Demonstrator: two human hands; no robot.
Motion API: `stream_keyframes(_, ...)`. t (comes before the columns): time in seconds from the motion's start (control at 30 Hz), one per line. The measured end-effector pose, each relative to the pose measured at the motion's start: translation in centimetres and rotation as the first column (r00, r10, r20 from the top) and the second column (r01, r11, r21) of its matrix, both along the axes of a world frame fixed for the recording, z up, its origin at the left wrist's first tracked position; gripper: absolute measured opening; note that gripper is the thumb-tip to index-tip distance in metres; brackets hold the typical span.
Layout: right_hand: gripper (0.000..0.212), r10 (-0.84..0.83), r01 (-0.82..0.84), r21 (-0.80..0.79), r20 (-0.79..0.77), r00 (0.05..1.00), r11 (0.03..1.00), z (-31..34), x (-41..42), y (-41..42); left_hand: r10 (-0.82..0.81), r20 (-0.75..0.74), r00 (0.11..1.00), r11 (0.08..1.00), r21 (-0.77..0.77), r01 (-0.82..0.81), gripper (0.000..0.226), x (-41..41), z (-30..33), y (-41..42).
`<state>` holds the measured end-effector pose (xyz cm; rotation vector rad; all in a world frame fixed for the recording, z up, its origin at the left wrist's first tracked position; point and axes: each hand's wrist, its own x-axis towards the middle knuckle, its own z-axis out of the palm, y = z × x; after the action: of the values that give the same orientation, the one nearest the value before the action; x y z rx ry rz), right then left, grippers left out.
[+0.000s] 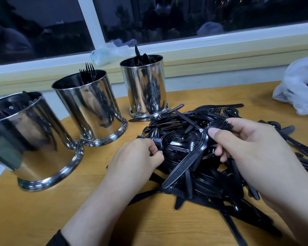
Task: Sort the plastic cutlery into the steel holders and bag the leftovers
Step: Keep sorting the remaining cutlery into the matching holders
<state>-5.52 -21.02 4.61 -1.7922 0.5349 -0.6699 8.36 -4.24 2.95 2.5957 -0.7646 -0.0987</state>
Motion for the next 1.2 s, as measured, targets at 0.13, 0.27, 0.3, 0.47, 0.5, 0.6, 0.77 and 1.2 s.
stream_keyframes(0.13, 0.021, 0.037, -0.037, -0.011, -0.046, 0.998, 0.999, 0.1, -0.1, 0.2, -0.042, 0.006, 0.999, 0.992, -0.121, 0.043, 0.026, 0.0, 0.2, 0.3)
stream_keyframes(0.27, 0.018, 0.067, -0.071, -0.068, -0.055, 0.996, 0.995, 0.3, -0.1, 0.4, -0.143, -0.099, 0.985, 0.914, -0.395, 0.093, 0.023, -1.2, 1.1, 0.2)
stream_keyframes(0.3, 0.020, 0.075, -0.079, -0.075, -0.054, 0.996, 0.994, 0.4, -0.1, 0.5, -0.190, -0.134, 0.973, 0.890, -0.441, 0.113, 0.022, -1.6, 1.2, 0.1)
stream_keyframes(0.47, 0.010, 0.104, -0.104, -0.058, -0.009, 0.995, 0.993, 0.6, -0.1, 0.7, -0.356, -0.282, 0.891, 0.816, -0.558, 0.150, 0.022, -2.8, 1.2, -0.5)
stream_keyframes(0.5, 0.005, 0.103, -0.103, -0.050, 0.014, 0.995, 0.993, 0.5, 0.0, 0.8, -0.373, -0.326, 0.869, 0.805, -0.579, 0.128, 0.023, -3.0, 1.3, -0.5)
stream_keyframes(0.6, 0.010, 0.091, -0.092, 0.002, 0.093, 0.992, 0.996, 0.3, 0.4, 0.8, -0.419, -0.415, 0.807, 0.779, -0.620, 0.086, 0.027, -3.3, 1.5, -0.4)
stream_keyframes(0.77, 0.026, 0.053, -0.065, 0.078, 0.152, 0.987, 0.995, 0.1, 0.5, 0.4, -0.499, -0.446, 0.743, 0.723, -0.687, 0.072, 0.029, -3.6, 1.5, -0.6)
stream_keyframes(1.2, 0.005, 0.120, -0.117, -0.033, 0.134, 0.984, 0.993, 0.1, 0.3, 0.7, -0.533, -0.456, 0.713, 0.742, -0.657, 0.134, 0.016, -2.1, 1.7, 0.4)
